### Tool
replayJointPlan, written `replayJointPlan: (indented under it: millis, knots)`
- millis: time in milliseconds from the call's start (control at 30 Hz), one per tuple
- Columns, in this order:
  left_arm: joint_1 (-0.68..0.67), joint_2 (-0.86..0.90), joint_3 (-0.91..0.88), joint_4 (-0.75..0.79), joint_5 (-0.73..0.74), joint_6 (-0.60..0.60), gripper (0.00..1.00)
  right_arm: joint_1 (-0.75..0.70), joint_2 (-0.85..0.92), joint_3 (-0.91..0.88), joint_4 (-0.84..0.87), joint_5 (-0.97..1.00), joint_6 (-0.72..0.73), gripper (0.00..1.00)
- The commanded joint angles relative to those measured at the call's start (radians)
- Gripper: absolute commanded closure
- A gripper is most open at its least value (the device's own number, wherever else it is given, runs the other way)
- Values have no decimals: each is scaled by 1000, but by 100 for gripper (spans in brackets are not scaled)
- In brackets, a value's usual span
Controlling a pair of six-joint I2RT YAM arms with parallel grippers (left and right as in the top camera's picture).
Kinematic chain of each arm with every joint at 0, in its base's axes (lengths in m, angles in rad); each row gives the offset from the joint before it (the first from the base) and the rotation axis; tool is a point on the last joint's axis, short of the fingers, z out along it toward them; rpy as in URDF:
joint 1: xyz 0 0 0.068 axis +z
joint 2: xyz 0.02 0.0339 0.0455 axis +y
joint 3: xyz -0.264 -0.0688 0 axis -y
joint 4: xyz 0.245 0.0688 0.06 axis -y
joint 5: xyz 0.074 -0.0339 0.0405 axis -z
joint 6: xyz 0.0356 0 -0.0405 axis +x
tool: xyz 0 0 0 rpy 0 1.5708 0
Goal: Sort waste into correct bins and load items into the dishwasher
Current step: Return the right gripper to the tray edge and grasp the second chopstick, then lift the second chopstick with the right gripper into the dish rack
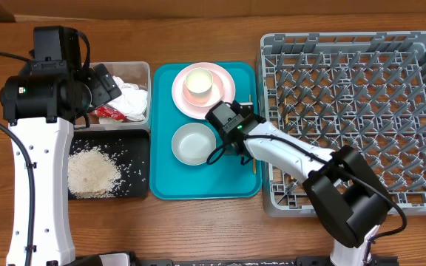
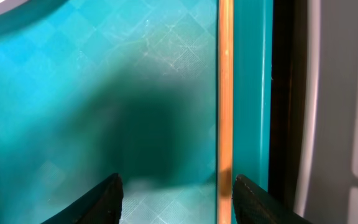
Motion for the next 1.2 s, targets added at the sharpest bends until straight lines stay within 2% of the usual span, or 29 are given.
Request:
replayJointPlan:
  millis: [0, 67, 267, 433, 567, 667, 1167]
  knots:
    - [3, 3, 5, 0, 1, -3, 0, -2, 19, -1, 2, -34, 0, 41]
    - [3, 3, 5, 0, 1, -3, 0, -2, 26, -1, 2, -34, 0, 41]
    - [3, 3, 5, 0, 1, -3, 0, -2, 53, -1, -9, -63, 3, 33]
    - [3, 3, 5, 0, 1, -3, 0, -2, 53, 0, 0, -131, 3, 33]
    - [3, 3, 5, 1, 1, -3, 0, -2, 53, 13, -10, -166, 3, 45]
    - [3, 3, 5, 0, 1, -3, 0, -2, 53, 27, -20, -187, -1, 49]
    - [3, 3, 5, 0, 1, -3, 0, -63, 53, 27, 30, -150, 28, 54]
